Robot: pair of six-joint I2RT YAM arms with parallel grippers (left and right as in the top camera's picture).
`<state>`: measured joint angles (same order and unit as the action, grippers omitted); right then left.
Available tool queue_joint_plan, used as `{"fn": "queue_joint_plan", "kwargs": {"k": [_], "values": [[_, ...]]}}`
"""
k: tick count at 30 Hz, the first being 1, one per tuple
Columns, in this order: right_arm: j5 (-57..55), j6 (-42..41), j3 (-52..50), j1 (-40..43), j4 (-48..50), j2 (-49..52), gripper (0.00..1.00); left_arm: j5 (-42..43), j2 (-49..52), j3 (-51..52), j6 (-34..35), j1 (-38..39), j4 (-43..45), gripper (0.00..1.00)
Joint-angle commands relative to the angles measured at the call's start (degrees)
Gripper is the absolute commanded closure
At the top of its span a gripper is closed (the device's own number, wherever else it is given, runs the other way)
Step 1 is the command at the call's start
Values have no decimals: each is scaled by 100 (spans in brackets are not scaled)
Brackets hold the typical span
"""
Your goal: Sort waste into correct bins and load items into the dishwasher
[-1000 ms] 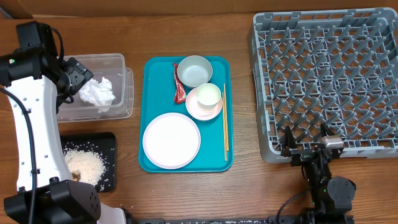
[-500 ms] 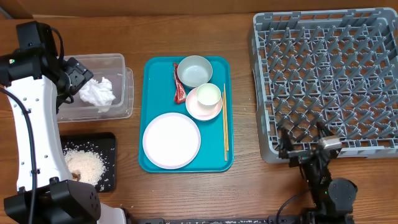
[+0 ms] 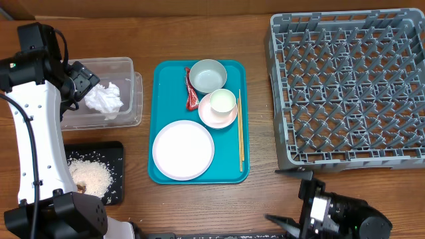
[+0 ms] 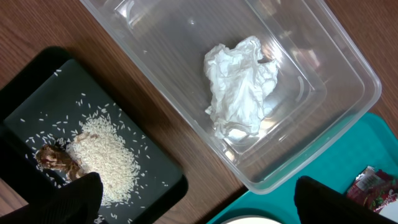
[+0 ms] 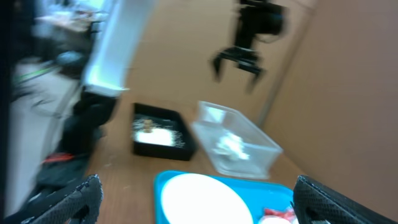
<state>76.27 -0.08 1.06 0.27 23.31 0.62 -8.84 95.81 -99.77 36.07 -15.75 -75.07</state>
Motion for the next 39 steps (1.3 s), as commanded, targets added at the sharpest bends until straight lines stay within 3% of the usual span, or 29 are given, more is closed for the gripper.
{"fn": "queue_joint_plan", "kwargs": {"k": [1,3,7,15,24,31,34,39], "values": [[916,-11,-61,-39,295,-46,0,-55,20,-31,76,2,11,0],[903,-11,-61,-37,885,-46,0,-57,20,-31,76,2,11,0],[330,-343,-61,-37,1029,-46,0,-55,20,-31,76,0,11,0],[-2546,-1998,-57,-37,702,-46,0,-55,20,-31,76,0,13,0],[-3488,-1965,658,-20,378,302,0,-55,20,-31,76,0,11,0],[-3432,-1895,2173,-20,-35,2024,0,-55,20,-31,76,0,11,0],[-2813,-1751,3132,-22,-103,3077,0,-55,20,-31,76,0,11,0],[-1690,-1751,5327,-22,-1335,5125,0,-57,20,-31,76,2,11,0]]}}
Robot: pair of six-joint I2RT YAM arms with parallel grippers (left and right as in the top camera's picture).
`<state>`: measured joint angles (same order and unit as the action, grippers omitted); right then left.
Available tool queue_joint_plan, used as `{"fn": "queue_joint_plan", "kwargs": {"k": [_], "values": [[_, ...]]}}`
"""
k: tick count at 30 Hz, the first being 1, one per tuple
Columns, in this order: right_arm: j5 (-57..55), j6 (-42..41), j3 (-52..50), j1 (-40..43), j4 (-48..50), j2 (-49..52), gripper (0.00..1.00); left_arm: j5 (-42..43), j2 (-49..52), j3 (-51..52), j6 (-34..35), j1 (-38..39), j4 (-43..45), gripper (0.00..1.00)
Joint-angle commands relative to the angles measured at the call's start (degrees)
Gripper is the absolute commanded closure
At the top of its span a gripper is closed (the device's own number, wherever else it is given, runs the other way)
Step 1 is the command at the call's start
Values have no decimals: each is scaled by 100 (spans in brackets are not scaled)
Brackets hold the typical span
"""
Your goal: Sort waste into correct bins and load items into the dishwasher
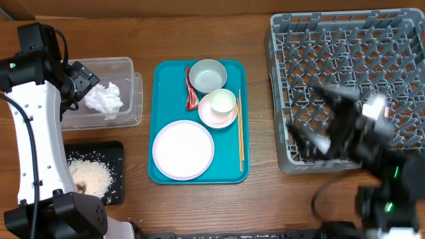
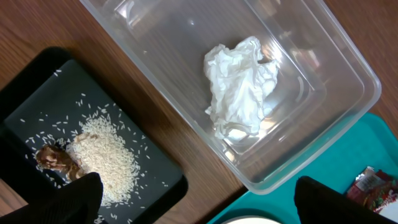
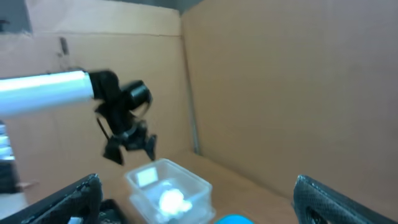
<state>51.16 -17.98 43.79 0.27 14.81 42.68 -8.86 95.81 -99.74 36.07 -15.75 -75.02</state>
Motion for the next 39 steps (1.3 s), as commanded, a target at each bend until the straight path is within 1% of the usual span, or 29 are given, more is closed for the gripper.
{"fn": "queue_joint_plan", "kwargs": {"k": [1,2,4,7,8,10,12,16,18,21,23,25,28,29,31,34,36,39], "values": [[1001,37,1390,-22,-706,1209,0,-55,20,-33,76,0,7,0],[1298,37,1794,-22,-933,1556,0,-52,20,-33,76,0,7,0],[2028,39,2326,-22,-1056,2039,0,-52,20,-33,76,0,7,0],[3670,28,2861,-22,-756,2702,0,-52,20,-33,76,0,7,0],[3873,-127,2922,-28,-675,2844,0,-52,20,-33,76,0,7,0],[3875,-918,2931,-35,-730,3008,0,-55,20,-33,76,2,7,0],[3832,-1388,2931,-74,-798,3128,0,-55,20,-33,76,0,7,0],[3569,-1910,2931,-260,-761,3230,0,-52,20,-33,76,0,7,0],[3084,-2385,2931,-334,-758,3228,0,-52,20,-33,76,0,7,0],[2463,-2717,2931,-334,-844,3224,0,-52,20,-33,76,0,7,0],[2017,-2721,2931,-387,-1093,3220,1,-52,20,-33,76,2,7,0],[1331,-2516,2931,-564,-1659,3198,1,-52,20,-33,76,2,7,0],[-538,-1810,2938,-1172,-3064,3121,1,-52,20,-33,76,0,7,0],[-1410,-1596,2944,-1493,-3558,3104,1,-55,20,-33,76,0,7,0],[-2791,-1427,2949,-2076,-4148,3106,1,-52,20,-33,76,0,7,0],[-4441,-1305,2949,-2970,-4621,3130,1,-52,20,-33,76,2,7,0],[-5292,-1305,2955,-3541,-4780,3167,1,-52,20,-33,76,0,7,0],[-5427,-1303,3091,-3696,-4988,3285,1,-52,20,-33,76,0,7,0]]}}
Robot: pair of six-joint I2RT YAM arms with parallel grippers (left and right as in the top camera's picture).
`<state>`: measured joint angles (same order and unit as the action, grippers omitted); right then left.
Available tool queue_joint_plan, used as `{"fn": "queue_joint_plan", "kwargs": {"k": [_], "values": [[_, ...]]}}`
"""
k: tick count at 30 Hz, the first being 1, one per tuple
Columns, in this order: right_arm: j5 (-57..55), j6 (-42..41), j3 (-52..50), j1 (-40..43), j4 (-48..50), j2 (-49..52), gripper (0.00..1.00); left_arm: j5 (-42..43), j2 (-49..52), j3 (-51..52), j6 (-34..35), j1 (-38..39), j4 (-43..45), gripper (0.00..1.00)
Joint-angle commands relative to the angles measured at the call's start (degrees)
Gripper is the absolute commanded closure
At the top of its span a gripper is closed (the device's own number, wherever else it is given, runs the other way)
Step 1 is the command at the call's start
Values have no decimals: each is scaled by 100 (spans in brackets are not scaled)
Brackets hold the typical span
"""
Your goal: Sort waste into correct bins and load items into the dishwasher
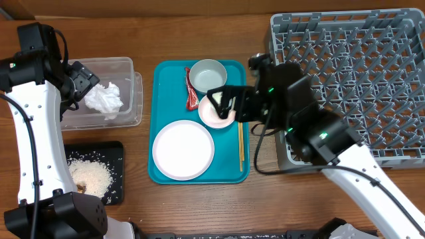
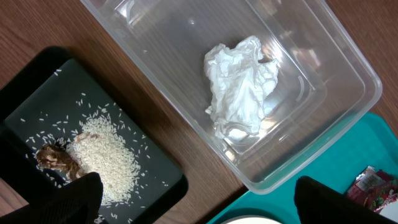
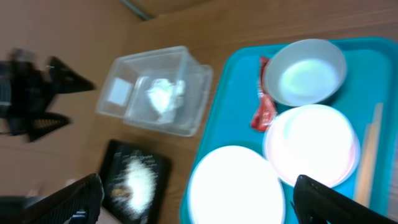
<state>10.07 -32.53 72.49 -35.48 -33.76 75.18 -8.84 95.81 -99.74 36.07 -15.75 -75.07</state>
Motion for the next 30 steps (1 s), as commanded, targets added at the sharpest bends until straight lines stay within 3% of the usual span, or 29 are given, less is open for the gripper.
{"fn": "queue_joint_plan", "kwargs": {"k": [1,5,13,17,24,30], "values": [[-1325,155,286,-120,-234,81,1,-55,20,-33,76,0,11,0],[-1320,485,695,-116,-732,420,1,-55,20,-33,76,2,11,0],[-1300,901,2094,-149,-2706,1821,0,-55,20,-33,76,0,11,0],[-1228,896,2103,-153,-2686,1969,0,-57,20,-33,76,0,11,0],[140,874,2100,-153,-2076,1967,0,-55,20,-33,76,0,11,0],[225,859,2090,-177,-1895,1989,0,-55,20,-33,76,0,13,0]]}}
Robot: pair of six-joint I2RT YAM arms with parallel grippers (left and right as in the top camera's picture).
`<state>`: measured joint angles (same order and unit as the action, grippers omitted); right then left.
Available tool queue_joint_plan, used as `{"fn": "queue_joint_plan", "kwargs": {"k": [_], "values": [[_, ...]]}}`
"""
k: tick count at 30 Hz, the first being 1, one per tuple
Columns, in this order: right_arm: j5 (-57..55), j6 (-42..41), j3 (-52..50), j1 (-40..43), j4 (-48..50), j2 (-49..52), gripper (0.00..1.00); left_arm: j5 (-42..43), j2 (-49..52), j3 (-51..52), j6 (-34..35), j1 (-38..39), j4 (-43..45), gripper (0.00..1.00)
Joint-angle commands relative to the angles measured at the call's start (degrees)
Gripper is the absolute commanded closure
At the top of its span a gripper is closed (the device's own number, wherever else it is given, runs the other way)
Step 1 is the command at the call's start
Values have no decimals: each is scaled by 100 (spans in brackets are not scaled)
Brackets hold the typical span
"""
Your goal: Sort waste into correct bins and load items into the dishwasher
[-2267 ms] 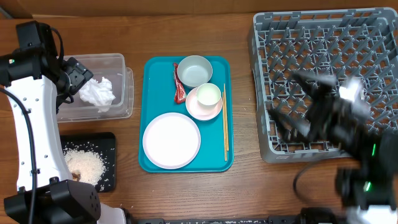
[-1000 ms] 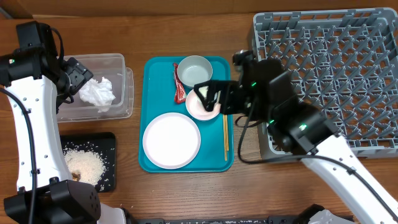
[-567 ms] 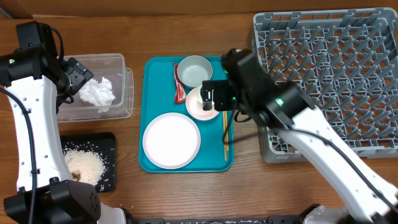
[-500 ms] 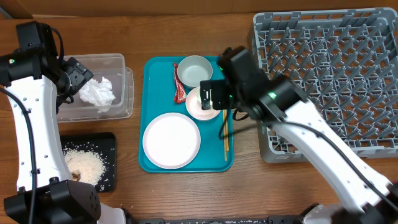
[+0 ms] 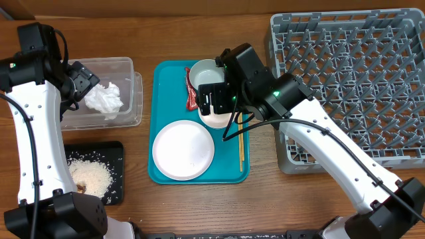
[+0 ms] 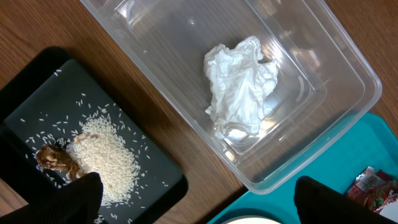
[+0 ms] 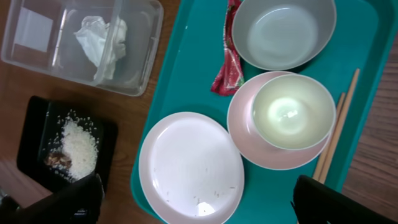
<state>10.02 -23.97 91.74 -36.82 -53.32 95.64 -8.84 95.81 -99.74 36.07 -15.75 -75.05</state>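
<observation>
A teal tray (image 5: 166, 79) holds a white plate (image 7: 189, 165), a pink saucer (image 7: 249, 140) with a pale green cup (image 7: 289, 112) on it, a grey-green bowl (image 7: 283, 31), a red wrapper (image 7: 227, 62) and chopsticks (image 7: 333, 130). My right gripper (image 7: 199, 205) hangs open above the tray with nothing between its fingers. From overhead the right gripper (image 5: 222, 116) covers the saucer and cup. My left gripper (image 6: 199, 202) is open and empty over the clear bin (image 6: 336, 68), which holds a crumpled tissue (image 6: 239, 87).
A black tray (image 5: 116, 153) with rice (image 5: 93, 176) and a brown scrap lies at the front left. The grey dish rack (image 5: 352, 86) fills the right side, close beside the teal tray. Bare wood runs along the front edge.
My right arm has reached farther left over the tray, from its right side to above the saucer and cup. Its camera now looks straight down on the dishes. The left arm has not moved.
My right arm was first low at the table's front right edge. Then it was above the front of the dish rack, then at the tray's right side, and now over the tray. The left gripper stayed open above the clear bin throughout.
</observation>
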Motion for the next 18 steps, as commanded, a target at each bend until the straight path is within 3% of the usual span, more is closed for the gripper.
{"fn": "queue_joint_plan", "kwargs": {"k": [1,4,8,18], "values": [[229,2,164,-70,63,-39,0,-57,20,-33,76,0,9,0],[225,2,162,-181,66,31,3,-55,20,-33,76,2,9,0],[68,-9,160,-295,223,223,20,-57,20,-33,76,0,9,0],[-826,-389,160,-699,975,992,19,-55,20,-33,76,0,11,0]]}}
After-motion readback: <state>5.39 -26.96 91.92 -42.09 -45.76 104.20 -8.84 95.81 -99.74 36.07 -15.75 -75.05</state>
